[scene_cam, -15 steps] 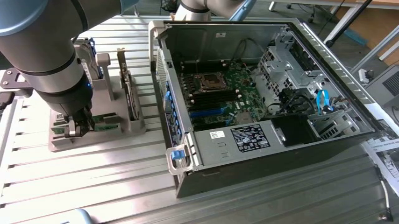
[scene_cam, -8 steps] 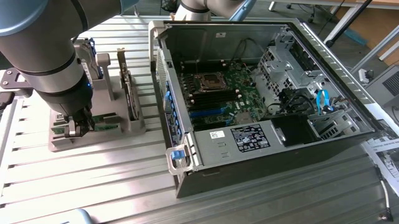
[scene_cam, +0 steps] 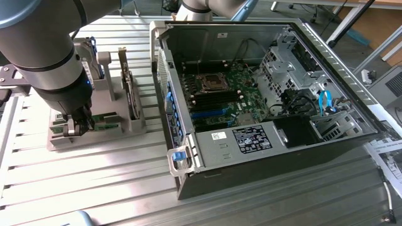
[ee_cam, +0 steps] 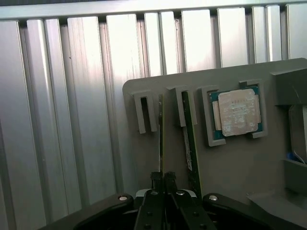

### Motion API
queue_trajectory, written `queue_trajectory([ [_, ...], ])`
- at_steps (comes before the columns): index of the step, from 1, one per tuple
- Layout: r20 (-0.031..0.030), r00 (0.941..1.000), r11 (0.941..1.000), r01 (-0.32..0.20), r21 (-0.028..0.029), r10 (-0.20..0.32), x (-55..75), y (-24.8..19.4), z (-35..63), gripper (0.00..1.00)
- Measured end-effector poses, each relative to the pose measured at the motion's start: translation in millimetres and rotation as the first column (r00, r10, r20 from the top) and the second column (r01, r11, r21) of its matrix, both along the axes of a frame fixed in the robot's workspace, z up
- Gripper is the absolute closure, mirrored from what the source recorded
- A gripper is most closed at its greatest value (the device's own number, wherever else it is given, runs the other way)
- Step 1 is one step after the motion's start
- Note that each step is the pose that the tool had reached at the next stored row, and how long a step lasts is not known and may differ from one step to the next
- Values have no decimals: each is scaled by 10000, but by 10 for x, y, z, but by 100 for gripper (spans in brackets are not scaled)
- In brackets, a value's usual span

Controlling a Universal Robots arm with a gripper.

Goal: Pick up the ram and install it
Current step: 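Pick up the ram and move it above insertion slot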

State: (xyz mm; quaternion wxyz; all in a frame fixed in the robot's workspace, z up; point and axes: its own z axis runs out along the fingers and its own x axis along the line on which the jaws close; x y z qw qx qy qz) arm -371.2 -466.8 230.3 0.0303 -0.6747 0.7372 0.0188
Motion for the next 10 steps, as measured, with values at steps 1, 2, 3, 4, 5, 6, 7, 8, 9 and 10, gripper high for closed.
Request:
queue_trajectory([
  [1,0,10000,10000,0,0,0,0,0,0,87],
  [2,0,10000,10000,0,0,0,0,0,0,87],
  [3,-2,10000,10000,0,-1,0,-1,0,1,87],
  [4,-3,10000,10000,0,-2,0,-1,0,1,87],
  [5,-5,10000,10000,0,-3,0,-1,0,-1,87],
  [6,-3,10000,10000,0,-2,0,0,0,-8,87],
  [7,-3,10000,10000,0,-2,0,0,0,-15,87],
  [8,-4,10000,10000,-1,-2,1,0,0,-23,87],
  [9,-4,10000,10000,0,-2,0,0,0,-30,87],
  [10,-5,10000,10000,0,-2,0,0,0,-42,87],
])
